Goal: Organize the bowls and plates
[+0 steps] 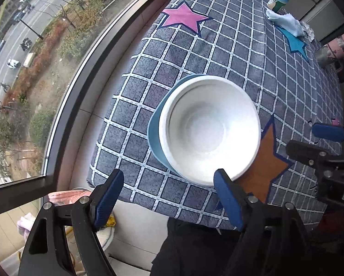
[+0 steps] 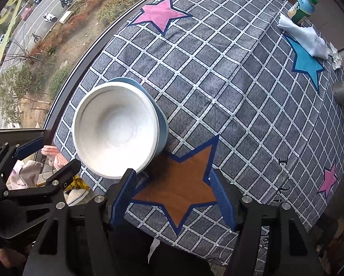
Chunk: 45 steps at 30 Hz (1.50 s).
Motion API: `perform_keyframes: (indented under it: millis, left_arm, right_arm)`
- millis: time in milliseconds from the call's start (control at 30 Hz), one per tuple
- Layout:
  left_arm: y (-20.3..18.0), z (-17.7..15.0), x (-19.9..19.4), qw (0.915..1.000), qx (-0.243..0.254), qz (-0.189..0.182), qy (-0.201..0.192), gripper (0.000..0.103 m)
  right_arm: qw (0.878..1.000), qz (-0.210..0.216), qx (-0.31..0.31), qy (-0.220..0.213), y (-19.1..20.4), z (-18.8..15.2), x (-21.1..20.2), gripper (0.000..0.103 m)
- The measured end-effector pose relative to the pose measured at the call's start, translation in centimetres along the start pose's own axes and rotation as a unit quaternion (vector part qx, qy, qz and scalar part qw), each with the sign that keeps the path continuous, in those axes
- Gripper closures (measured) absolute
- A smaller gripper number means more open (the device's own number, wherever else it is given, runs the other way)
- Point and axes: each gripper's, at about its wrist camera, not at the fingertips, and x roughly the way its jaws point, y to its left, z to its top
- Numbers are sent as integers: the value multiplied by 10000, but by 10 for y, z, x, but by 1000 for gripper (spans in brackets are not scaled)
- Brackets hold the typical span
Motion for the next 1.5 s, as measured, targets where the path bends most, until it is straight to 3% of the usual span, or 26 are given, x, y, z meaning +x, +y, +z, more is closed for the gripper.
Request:
perform_keyframes:
  millis: [167, 367, 500, 567, 767, 1033, 1500]
  left_arm:
    - [-6, 0, -4, 9992, 36, 392, -5, 20]
    - [-4, -3, -9, 9998, -164, 21, -76, 20]
    - [-6, -6, -17, 9993, -239, 137, -258, 20]
    - [-7, -7, -17, 9991, -273, 281, -154, 20]
    - [-8, -9, -19, 9991, -426, 17, -11, 20]
    - [-13, -11, -19, 9993, -337, 186, 7, 20]
    - [-21, -14, -20, 9995, -284, 121, 6, 20]
  right_arm:
    - [10000, -34, 22, 32, -7, -4, 0, 35]
    - [10000, -67, -4, 11, -12, -7, -2, 35]
    - [10000, -73, -48, -4, -14, -7, -4, 35]
    - [9999, -70, -75, 2, -14, -7, -4, 35]
    - [9998, -70, -185, 8, -12, -8, -4, 35]
    - [9996, -62, -284, 58, -11, -9, -1, 35]
    - [9997, -65, -249, 43, -16, -16, -3, 35]
